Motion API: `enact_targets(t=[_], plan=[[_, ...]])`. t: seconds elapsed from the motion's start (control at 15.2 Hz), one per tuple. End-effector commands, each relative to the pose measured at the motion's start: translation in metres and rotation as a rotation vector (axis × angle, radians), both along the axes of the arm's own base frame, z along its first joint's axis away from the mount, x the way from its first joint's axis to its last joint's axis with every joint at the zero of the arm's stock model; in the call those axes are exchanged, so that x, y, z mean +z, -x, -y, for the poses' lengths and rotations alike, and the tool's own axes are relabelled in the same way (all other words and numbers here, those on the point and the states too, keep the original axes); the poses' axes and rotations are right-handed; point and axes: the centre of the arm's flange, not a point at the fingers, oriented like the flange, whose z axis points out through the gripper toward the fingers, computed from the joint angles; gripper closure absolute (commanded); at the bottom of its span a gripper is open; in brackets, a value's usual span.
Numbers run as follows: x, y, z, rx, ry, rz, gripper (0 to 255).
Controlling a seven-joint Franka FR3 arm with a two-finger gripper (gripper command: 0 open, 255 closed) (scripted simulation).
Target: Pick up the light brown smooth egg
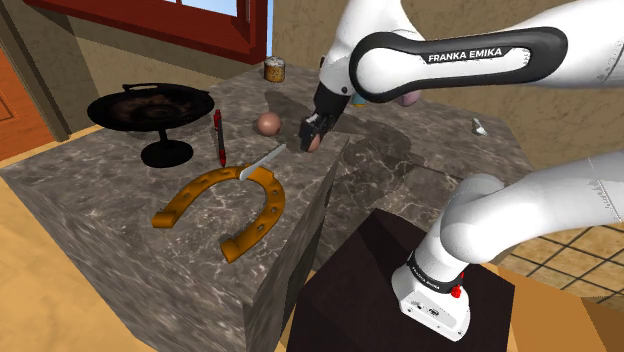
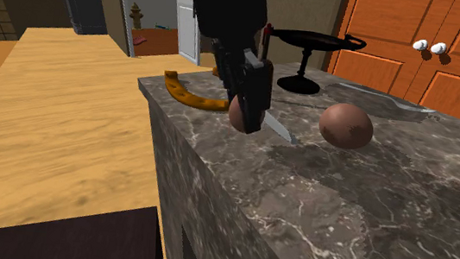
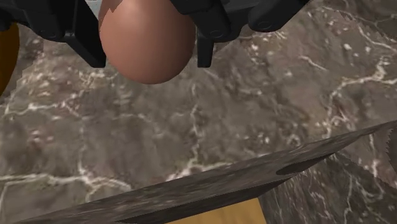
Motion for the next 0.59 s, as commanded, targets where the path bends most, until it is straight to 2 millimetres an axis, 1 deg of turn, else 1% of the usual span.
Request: enact_targets(t=[0.0, 0.46, 0.53], plan=[[0.011, -0.001, 0.001, 0.0, 0.0, 0.0, 255], [0.048, -0.001, 0.001, 0.0, 0.0, 0.0, 255], [0.049, -0.001, 0.001, 0.0, 0.0, 0.0, 255]])
